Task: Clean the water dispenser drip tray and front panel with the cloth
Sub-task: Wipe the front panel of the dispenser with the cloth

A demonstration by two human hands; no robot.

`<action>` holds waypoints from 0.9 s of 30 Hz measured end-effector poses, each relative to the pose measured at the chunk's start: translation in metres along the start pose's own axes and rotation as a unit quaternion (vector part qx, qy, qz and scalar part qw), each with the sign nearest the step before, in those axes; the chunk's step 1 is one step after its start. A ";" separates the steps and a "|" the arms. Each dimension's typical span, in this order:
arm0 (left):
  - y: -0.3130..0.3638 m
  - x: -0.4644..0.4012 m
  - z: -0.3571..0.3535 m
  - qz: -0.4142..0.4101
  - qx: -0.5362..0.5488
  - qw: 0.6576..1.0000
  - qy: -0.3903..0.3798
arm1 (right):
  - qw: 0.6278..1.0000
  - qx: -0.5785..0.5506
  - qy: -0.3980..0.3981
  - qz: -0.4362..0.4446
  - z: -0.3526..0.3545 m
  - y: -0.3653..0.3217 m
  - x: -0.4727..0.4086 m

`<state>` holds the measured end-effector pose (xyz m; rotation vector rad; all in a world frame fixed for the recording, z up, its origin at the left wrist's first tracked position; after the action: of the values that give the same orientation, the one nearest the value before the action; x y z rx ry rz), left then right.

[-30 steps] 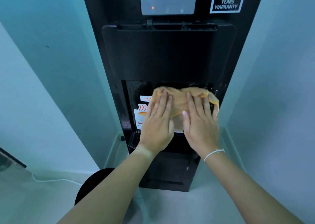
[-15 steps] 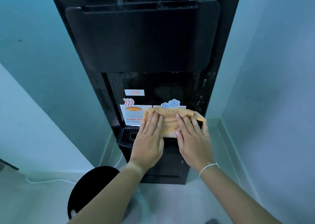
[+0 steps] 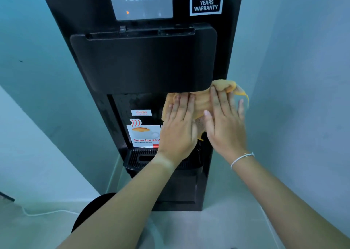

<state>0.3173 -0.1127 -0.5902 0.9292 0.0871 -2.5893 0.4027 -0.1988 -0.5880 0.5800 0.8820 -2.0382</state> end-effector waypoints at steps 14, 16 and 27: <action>-0.026 0.088 -0.070 -0.073 -0.012 0.971 -0.225 | 0.979 -0.002 -0.192 -0.071 -0.073 0.050 0.115; -0.027 0.088 -0.068 -0.071 -0.010 0.972 -0.225 | 0.977 -0.011 -0.198 -0.075 -0.073 0.049 0.117; -0.027 0.084 -0.044 -0.020 0.027 0.971 -0.237 | 0.982 -0.035 -0.170 -0.073 -0.061 0.020 0.107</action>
<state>0.2739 -0.1078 -0.6784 0.3057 -0.0965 -2.7859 0.3646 -0.2144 -0.7059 0.1217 0.8038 -2.1424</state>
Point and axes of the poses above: each hand's wrist, its own x-axis away from the middle knuckle, its own z-axis out of the back of the hand, y = z × x, the point moved 3 cm from there along -x, towards the middle knuckle, and after that the axes turned 11 degrees about -x, right-handed, at the moved point
